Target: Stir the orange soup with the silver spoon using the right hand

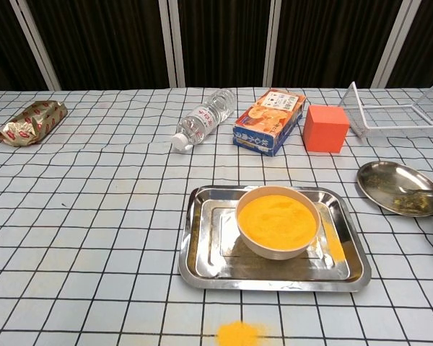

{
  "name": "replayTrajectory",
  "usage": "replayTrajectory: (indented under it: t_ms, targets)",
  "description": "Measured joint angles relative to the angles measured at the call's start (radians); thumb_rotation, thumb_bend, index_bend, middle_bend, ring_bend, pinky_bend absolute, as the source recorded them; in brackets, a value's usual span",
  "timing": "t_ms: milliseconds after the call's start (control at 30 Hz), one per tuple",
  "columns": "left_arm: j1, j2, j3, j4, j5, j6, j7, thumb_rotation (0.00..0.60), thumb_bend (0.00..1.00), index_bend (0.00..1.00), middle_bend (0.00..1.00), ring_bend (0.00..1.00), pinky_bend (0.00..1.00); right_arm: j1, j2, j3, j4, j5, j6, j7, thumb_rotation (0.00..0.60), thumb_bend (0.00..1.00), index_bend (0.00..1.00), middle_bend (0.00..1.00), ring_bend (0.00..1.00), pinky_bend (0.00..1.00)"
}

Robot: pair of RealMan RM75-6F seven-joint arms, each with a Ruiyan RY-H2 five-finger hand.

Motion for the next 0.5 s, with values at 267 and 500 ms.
replayTrajectory:
  t_ms: [267,500]
  targets:
    - [-0.003,0.001,0.003,-0.006,0.002,-0.007,-0.003,0.600,0.02,0.00,0.00,0.00,0.00,0.035,-0.050,-0.011,-0.072,-0.009,0.003,-0.138,0.600,0.52,0.56,0.18,0.00,0.00]
    - [-0.004,0.008,0.003,-0.008,0.000,-0.009,-0.026,0.600,0.02,0.00,0.00,0.00,0.00,0.077,-0.167,-0.014,-0.077,0.017,-0.002,-0.282,0.600,0.52,0.56,0.18,0.00,0.00]
